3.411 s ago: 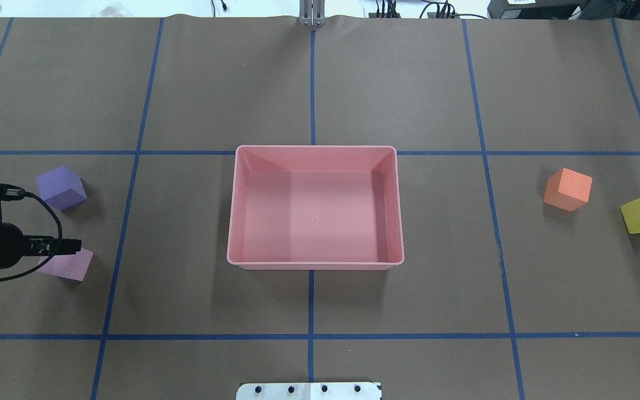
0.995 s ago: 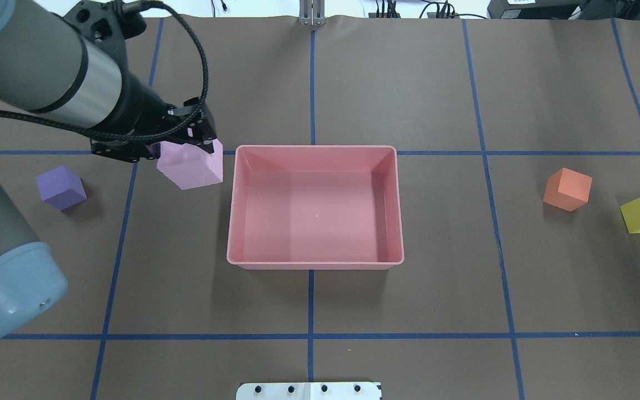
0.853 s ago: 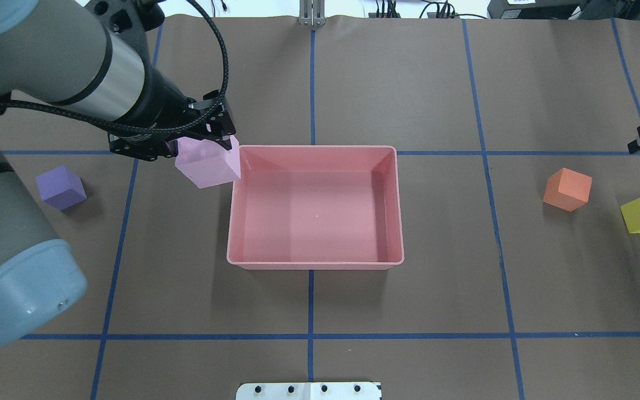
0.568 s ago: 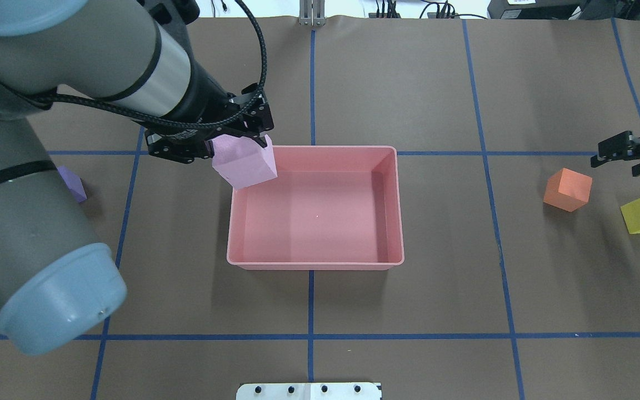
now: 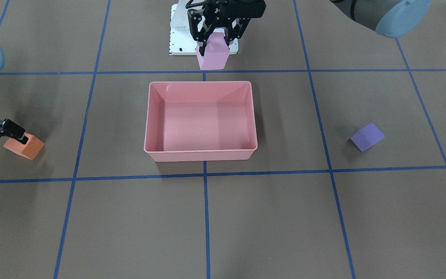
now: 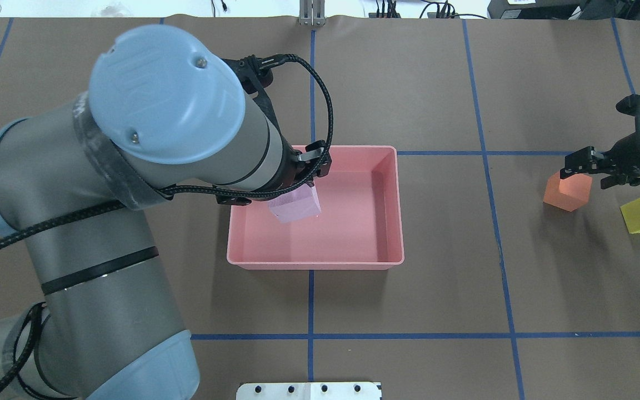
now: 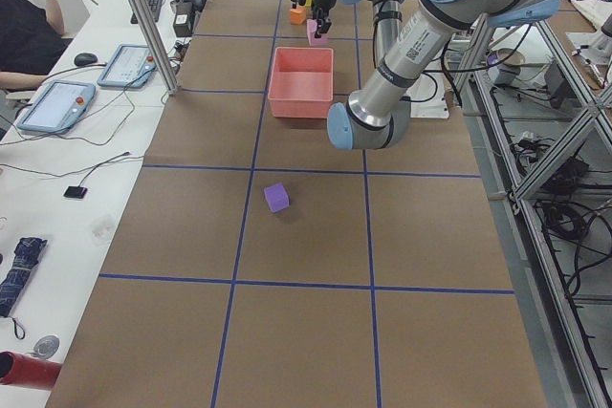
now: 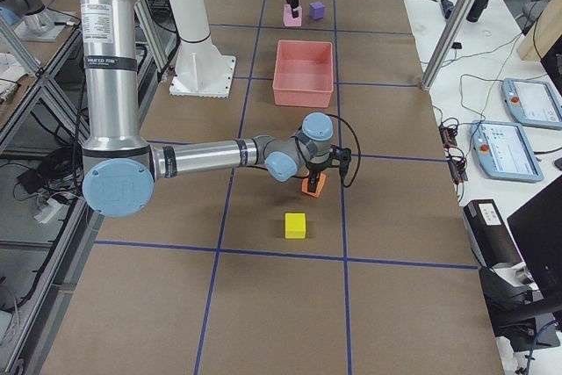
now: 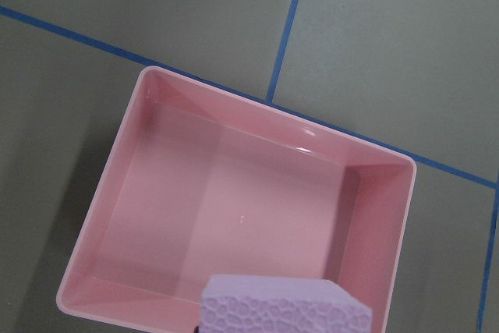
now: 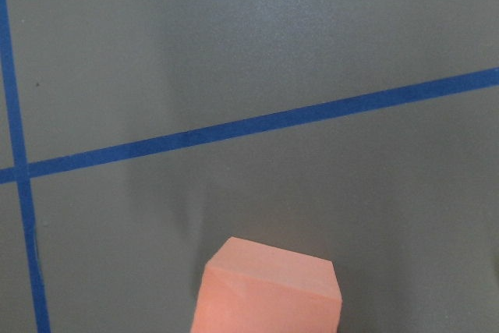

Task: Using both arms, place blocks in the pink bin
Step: 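Carry pink cube into bin with left gripper while right reaches orange cube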

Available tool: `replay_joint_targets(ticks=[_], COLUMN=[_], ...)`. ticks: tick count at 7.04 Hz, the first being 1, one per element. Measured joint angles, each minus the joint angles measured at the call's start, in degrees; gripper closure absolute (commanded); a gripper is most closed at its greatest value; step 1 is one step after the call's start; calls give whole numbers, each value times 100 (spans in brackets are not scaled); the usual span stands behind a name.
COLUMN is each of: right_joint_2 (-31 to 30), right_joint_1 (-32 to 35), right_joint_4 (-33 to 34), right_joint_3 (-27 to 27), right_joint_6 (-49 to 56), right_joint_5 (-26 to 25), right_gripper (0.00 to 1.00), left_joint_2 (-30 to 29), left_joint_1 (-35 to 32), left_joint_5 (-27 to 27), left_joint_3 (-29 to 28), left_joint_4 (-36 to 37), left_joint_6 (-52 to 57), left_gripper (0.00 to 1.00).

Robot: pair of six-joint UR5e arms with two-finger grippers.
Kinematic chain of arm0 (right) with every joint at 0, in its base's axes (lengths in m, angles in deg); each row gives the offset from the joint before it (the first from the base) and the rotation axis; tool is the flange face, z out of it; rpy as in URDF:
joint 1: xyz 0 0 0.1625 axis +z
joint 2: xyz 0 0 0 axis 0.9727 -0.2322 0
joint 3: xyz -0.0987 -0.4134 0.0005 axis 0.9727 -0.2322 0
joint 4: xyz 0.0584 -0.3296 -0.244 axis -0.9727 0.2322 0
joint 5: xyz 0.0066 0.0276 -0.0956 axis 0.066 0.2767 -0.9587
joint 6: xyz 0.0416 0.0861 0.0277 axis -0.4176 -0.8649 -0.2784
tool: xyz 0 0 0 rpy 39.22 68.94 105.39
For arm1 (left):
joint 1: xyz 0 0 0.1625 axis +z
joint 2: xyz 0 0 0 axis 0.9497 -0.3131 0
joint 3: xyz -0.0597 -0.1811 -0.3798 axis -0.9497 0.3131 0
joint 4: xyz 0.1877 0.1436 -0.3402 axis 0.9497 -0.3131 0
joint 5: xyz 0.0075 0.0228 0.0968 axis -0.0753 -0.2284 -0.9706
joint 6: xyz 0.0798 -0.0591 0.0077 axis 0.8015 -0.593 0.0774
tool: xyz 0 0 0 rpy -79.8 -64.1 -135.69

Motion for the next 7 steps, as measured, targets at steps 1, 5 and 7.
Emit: replay_joint_targets(ticks=[1, 5, 7], right_joint_2=[43, 56, 35], right_joint_1=[-85, -309, -314], right_joint_4=[19, 45, 48], right_joint_3=[-18, -223, -285], right_joint_6=[-6, 5, 8], right_joint_5=[-14, -88, -108], right_gripper=[0, 0, 12], left_joint_2=[-2, -41, -61], left_joint_1=[46, 229, 395], left_joint_5=[-39, -209, -337], left_joint_3=[-26, -195, -331], left_joint_4=[-3, -43, -178], left_joint_6=[-7, -16, -102], left_gripper=[100, 100, 100])
